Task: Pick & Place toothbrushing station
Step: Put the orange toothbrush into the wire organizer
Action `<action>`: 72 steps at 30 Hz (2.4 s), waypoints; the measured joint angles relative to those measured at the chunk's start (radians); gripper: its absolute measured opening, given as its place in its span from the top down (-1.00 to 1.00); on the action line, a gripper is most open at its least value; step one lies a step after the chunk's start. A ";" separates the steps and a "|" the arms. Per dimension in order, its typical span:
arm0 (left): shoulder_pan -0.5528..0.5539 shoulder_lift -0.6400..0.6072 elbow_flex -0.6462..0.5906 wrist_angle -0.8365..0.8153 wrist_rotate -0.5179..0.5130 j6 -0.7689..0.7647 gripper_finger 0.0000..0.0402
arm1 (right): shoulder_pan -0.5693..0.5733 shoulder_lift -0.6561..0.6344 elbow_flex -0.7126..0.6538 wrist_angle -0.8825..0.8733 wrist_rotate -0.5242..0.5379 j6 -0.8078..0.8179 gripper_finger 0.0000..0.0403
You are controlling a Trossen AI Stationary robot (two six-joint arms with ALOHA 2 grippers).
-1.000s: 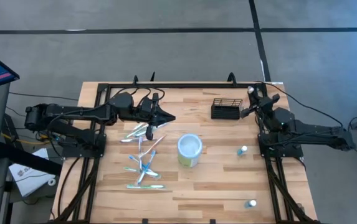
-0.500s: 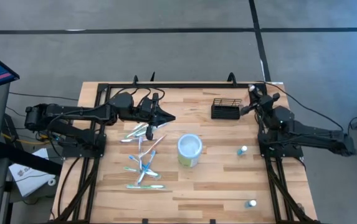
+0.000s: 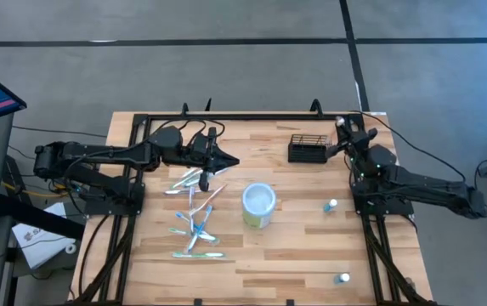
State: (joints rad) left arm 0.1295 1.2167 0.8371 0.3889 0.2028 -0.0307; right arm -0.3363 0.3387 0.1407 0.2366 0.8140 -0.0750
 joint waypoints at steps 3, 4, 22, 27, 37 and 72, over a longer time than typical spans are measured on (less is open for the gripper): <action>0.000 0.000 0.000 0.000 0.000 0.000 0.94 | -0.011 0.037 0.000 0.000 -0.002 0.020 0.99; 0.000 0.000 0.000 -0.001 0.000 0.000 0.94 | -0.015 0.046 0.000 0.000 -0.002 0.020 0.99; 0.000 0.000 0.000 -0.005 0.000 0.000 0.94 | -0.033 0.060 -0.130 0.160 -0.009 0.083 0.98; 0.000 0.000 0.000 -0.006 0.000 0.000 0.94 | -0.033 0.060 -0.130 0.161 -0.009 0.087 0.98; 0.000 0.000 0.000 -0.006 0.000 0.000 0.94 | -0.033 0.061 -0.129 0.118 -0.009 0.110 0.97; 0.000 0.000 0.000 -0.007 0.000 0.000 0.94 | -0.047 0.207 -0.129 0.165 -0.005 0.192 0.74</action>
State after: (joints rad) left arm 0.1294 1.2167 0.8371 0.3820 0.2031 -0.0309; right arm -0.3832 0.5460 0.0112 0.4011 0.8089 0.1166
